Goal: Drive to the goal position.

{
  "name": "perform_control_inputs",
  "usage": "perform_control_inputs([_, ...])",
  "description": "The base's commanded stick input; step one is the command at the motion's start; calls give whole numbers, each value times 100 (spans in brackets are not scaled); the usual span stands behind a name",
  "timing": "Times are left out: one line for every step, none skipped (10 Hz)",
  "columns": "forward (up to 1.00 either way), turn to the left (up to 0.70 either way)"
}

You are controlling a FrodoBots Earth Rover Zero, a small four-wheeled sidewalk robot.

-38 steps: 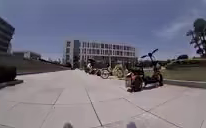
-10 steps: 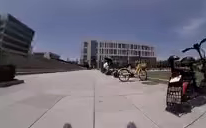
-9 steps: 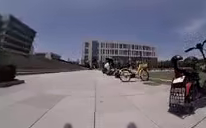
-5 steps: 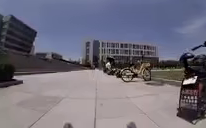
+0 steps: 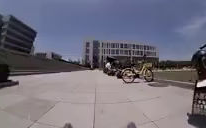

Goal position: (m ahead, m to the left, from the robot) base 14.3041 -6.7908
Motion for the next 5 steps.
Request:
perform_control_inputs([45,0])
perform_control_inputs([45,0])
perform_control_inputs([45,0])
perform_control_inputs([45,0])
perform_control_inputs([45,0])
